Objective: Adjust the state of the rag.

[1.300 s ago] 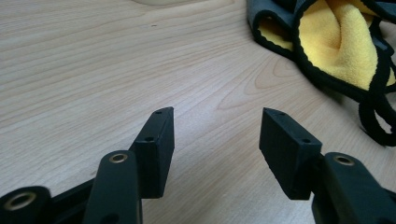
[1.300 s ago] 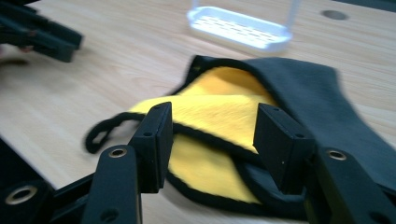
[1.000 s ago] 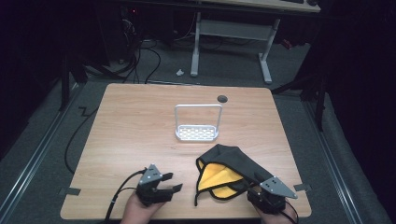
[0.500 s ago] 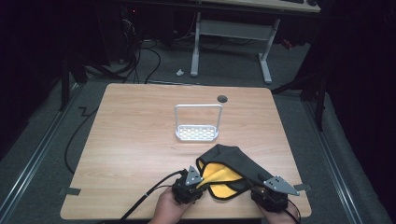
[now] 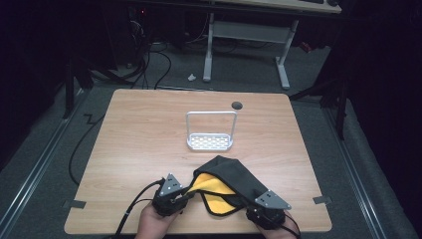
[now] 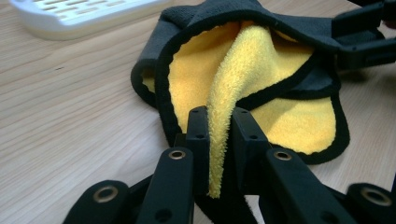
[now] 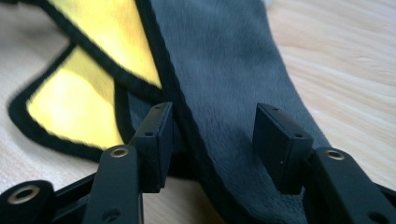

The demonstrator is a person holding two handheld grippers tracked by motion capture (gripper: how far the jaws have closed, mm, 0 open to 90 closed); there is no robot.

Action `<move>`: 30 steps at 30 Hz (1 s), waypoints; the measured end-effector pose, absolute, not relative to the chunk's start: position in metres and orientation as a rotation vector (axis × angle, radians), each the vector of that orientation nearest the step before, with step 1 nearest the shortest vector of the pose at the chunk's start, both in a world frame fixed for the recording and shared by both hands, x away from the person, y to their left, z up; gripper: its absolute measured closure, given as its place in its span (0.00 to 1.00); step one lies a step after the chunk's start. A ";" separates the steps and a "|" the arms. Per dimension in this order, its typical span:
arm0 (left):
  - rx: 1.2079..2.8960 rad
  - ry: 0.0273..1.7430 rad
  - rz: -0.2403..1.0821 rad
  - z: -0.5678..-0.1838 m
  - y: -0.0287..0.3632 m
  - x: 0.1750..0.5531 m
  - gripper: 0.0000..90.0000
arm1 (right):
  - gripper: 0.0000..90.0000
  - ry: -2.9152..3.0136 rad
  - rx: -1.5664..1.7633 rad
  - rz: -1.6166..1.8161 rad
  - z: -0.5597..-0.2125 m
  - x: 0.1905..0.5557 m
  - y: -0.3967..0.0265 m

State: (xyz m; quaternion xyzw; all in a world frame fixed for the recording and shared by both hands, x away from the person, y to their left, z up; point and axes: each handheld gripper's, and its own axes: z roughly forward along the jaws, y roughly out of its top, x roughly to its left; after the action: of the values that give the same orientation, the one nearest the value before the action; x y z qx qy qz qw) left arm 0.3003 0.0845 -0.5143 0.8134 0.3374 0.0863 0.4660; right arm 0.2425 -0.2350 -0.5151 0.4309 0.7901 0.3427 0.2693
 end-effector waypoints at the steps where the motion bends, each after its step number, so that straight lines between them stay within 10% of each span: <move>1: 1.985 0.838 0.208 -0.515 0.089 0.300 0.87 | 0.54 2.140 1.151 0.917 -0.516 0.242 -0.233; 5: 1.980 0.844 0.206 -0.516 0.097 0.302 0.87 | 0.56 2.157 1.142 0.887 -0.519 0.241 -0.228; 11: 1.962 0.864 0.234 -0.514 0.109 0.306 0.87 | 0.94 2.075 1.145 0.877 -0.515 0.238 -0.236; 30: 1.820 0.948 0.443 -0.476 0.184 0.322 0.87 | 0.90 1.944 1.175 0.959 -0.480 0.318 -0.225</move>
State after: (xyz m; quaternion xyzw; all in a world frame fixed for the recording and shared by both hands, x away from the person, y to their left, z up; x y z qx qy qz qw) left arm 0.3218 0.1837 -0.4761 0.7519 0.3914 0.1828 0.4979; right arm 0.3178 -0.2254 -0.4798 0.4495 0.7439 0.3668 0.3316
